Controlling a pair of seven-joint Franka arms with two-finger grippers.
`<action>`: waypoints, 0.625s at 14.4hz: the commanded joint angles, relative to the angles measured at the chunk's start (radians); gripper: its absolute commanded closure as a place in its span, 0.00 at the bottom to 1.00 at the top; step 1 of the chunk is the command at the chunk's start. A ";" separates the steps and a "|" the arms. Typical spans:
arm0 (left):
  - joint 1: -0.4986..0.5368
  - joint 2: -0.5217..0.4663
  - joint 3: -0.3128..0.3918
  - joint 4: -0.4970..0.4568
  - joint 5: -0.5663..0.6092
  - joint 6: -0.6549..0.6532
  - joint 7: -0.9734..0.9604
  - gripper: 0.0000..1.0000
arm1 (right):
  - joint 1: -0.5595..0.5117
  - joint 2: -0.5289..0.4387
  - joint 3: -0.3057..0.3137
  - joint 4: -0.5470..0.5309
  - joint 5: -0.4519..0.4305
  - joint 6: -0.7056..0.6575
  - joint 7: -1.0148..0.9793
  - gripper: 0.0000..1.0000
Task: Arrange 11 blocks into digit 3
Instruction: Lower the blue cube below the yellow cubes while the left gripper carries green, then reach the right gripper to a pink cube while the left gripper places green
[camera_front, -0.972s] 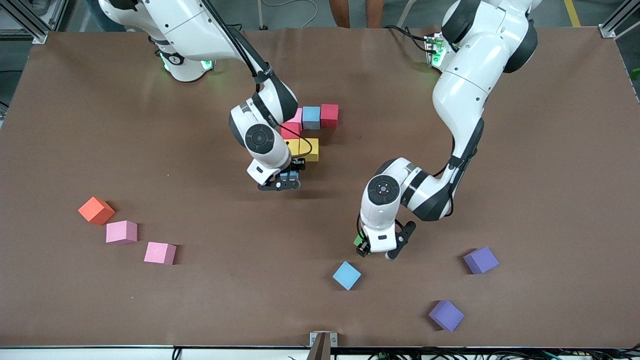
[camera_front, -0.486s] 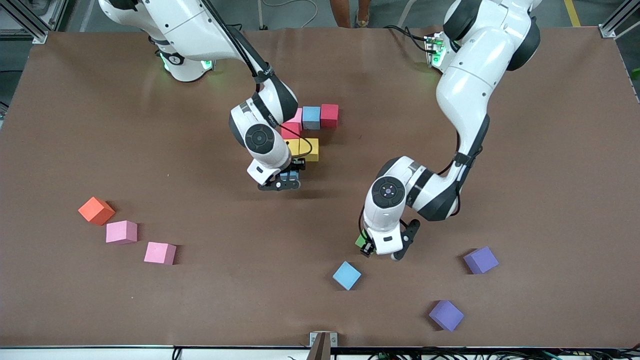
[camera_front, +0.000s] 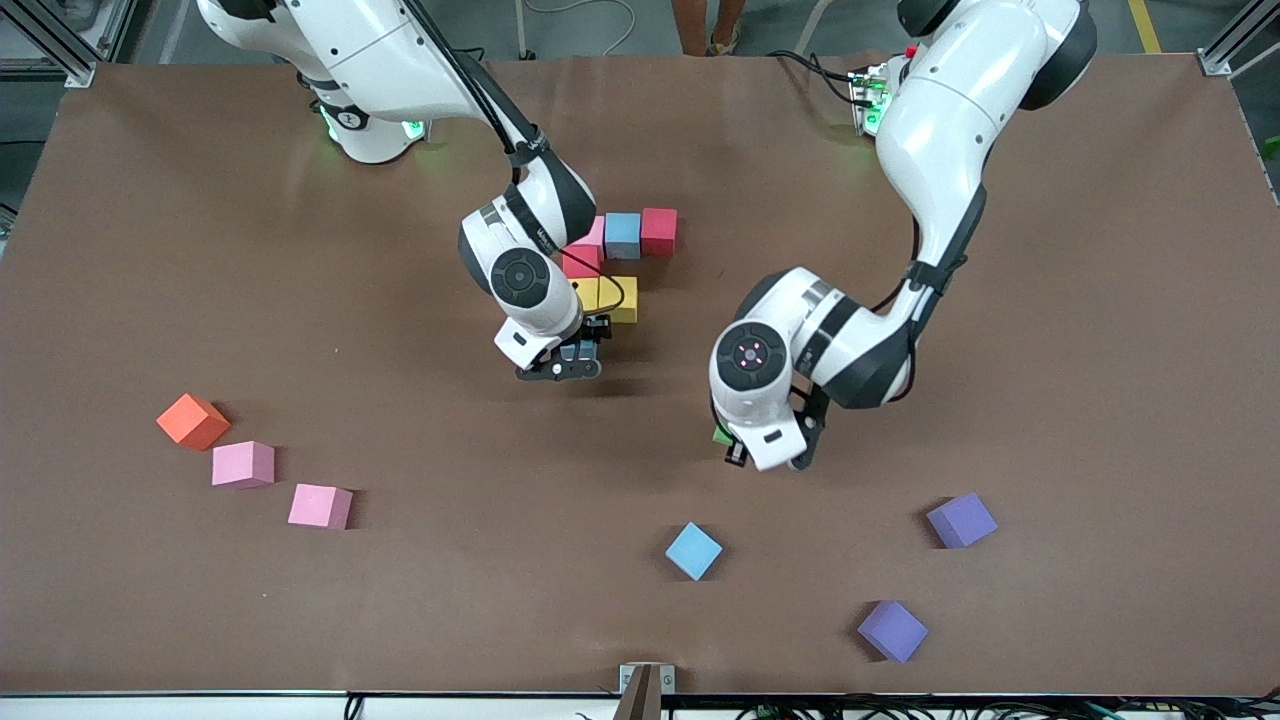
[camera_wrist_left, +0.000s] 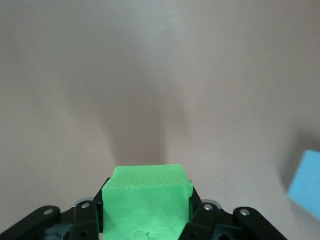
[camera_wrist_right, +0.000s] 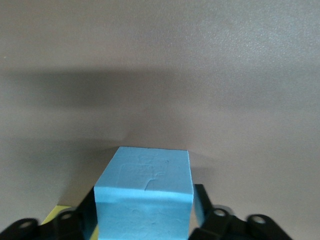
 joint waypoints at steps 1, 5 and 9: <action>-0.001 -0.182 -0.015 -0.252 -0.013 0.005 -0.127 0.80 | -0.002 -0.072 -0.006 -0.042 0.022 0.000 0.003 0.00; -0.031 -0.210 -0.064 -0.329 0.002 0.008 -0.356 0.80 | -0.099 -0.171 -0.014 0.005 0.020 -0.124 -0.008 0.00; -0.113 -0.180 -0.062 -0.331 0.015 0.016 -0.523 0.80 | -0.290 -0.201 -0.023 0.100 0.011 -0.225 -0.009 0.00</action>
